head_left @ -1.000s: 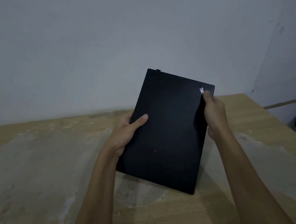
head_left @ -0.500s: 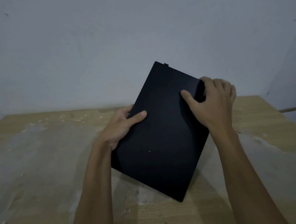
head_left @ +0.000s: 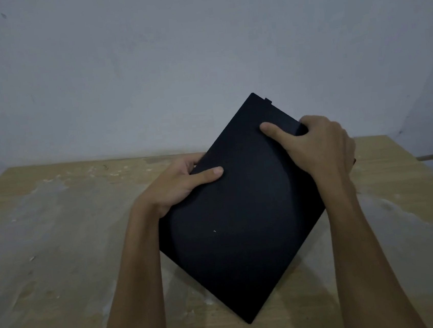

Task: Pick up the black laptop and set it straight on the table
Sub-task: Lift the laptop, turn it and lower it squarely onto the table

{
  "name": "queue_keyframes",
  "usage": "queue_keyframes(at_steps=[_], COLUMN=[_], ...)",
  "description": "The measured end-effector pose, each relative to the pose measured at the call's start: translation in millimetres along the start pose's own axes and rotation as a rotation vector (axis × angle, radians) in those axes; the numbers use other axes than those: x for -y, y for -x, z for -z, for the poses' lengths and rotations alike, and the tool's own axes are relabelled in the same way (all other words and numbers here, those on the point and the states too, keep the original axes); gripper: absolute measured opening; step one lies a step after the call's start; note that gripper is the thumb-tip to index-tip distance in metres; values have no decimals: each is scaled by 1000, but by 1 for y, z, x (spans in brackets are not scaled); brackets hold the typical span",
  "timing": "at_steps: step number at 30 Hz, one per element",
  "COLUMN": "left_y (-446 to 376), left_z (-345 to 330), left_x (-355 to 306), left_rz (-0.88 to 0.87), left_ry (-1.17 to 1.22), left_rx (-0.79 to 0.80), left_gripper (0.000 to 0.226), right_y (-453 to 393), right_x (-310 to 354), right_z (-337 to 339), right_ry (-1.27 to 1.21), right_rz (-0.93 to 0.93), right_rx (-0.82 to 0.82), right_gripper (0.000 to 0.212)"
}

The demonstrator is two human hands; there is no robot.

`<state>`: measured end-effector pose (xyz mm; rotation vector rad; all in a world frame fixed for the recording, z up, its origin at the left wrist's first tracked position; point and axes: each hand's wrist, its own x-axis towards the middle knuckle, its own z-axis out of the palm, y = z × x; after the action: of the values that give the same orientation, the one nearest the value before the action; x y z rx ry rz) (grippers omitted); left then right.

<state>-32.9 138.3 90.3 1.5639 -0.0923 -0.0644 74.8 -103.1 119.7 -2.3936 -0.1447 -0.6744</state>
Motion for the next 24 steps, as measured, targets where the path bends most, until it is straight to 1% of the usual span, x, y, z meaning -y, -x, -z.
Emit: queue_keyframes(at_steps=[3,6,8,11,13,15,18,19,21,22,24], left_y=[0,3,9,20,27,32,28,24,16,12,6], left_z=[3,7,13,29,41,48,51,51,52,52,50], left_x=[-4,-12,-17,-22,-23,-20,-9,-4,9,15,29], left_rz=[26,-3,-49,-150,-220,-244,-229,-234,-247,-243,-208], left_ry=[-60,-113,-166,-308,-344,-289,-155,-88,76,134,186], left_rx=[-47,-164,-275,-510,-603,-597,-557,-551,-535,-523,-505], left_gripper=[28,26,26,25,24,29,40,42,44,45,45], right_y=[2,2,1,-3,-5,-5,-3,-3,-1,-1,1], right_x=[-2,-3,-6,-12,-17,-22,-26,-27,-30,-31,-33], right_z=[-4,-9,-12,-16,-18,-23,-33,-37,-45,-49,-56], right_ry=[-50,-99,-154,-258,-347,-451,-618,-671,-778,-827,-909], right_rz=[-53,-99,-134,-206,-269,-317,-408,-446,-518,-548,-607], right_rx=[14,6,14,55,64,60,54,62,94,104,109], right_gripper=[88,90,89,86,85,81,76,77,85,85,72])
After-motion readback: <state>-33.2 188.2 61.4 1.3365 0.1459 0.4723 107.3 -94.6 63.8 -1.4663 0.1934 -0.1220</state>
